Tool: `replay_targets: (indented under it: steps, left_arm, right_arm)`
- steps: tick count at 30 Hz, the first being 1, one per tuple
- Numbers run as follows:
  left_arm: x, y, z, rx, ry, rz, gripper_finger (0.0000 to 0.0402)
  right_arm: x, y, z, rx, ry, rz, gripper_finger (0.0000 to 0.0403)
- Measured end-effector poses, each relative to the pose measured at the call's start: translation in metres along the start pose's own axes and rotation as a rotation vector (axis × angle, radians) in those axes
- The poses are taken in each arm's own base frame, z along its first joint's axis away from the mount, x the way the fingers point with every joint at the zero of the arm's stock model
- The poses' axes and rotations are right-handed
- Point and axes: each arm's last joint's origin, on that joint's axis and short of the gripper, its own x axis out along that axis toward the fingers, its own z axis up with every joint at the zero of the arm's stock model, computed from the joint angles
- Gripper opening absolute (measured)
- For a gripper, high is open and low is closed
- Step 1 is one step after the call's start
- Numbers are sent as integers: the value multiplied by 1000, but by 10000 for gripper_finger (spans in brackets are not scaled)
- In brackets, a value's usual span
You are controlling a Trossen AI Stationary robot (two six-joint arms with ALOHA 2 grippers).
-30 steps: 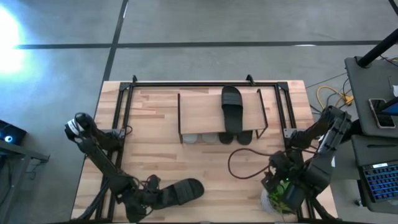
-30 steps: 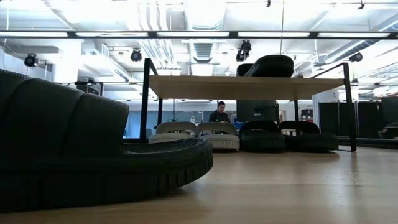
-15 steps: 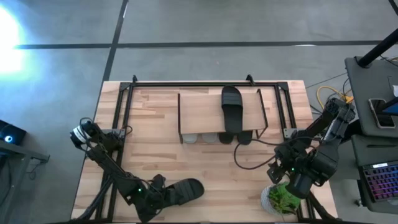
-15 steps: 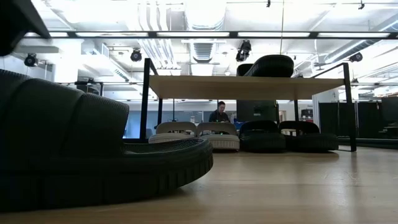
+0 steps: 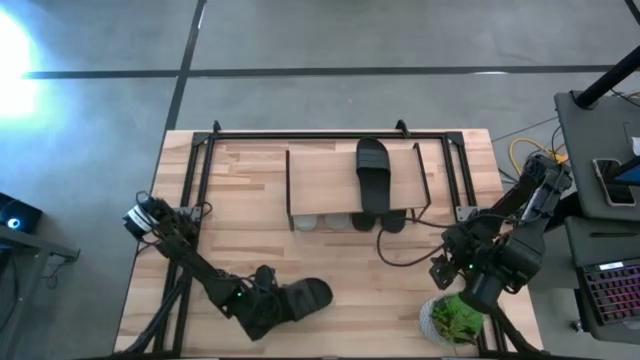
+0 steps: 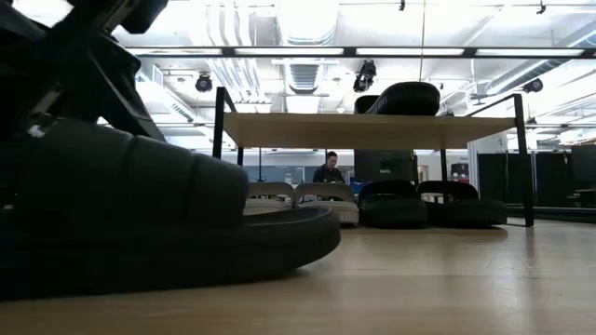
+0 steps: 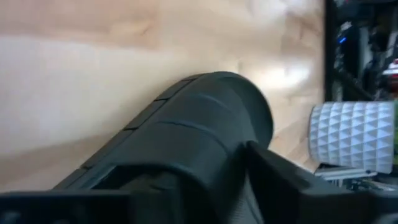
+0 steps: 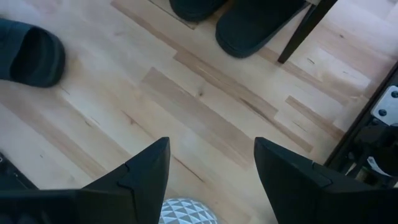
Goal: Pick and place slides into the shelf
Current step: Put the black slipper on the shelf
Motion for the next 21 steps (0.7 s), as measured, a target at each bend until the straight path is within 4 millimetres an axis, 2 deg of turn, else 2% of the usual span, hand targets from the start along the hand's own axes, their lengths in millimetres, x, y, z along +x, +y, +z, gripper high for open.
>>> replay_targets:
  steps: [4, 6, 9, 11, 15, 18, 21]
  left_arm:
    - [1, -4, 2, 4, -37, -40, 37]
    - [3, -7, 6, -4, -64, -54, 11]
    - [6, -13, 8, 24, -91, -101, 12]
    - [2, -24, 7, -29, -133, -196, 9]
    - [-21, -64, 12, -190, -280, -387, 3]
    - [-31, -88, 32, -275, -414, -462, 2]
    - [-35, -110, 64, -291, -609, -493, 2]
  right_arm:
    - [0, 0, 2, 8, 0, -3, 224]
    - [2, 1, 3, 2, -2, -8, 224]
    - [4, 1, 7, -24, -4, -18, 224]
    - [5, 2, 10, -32, -6, -23, 224]
    - [5, 0, 16, -36, -6, -24, 224]
    - [4, -2, 21, -34, -13, -16, 224]
    - [2, -5, 27, -13, -56, 5, 224]
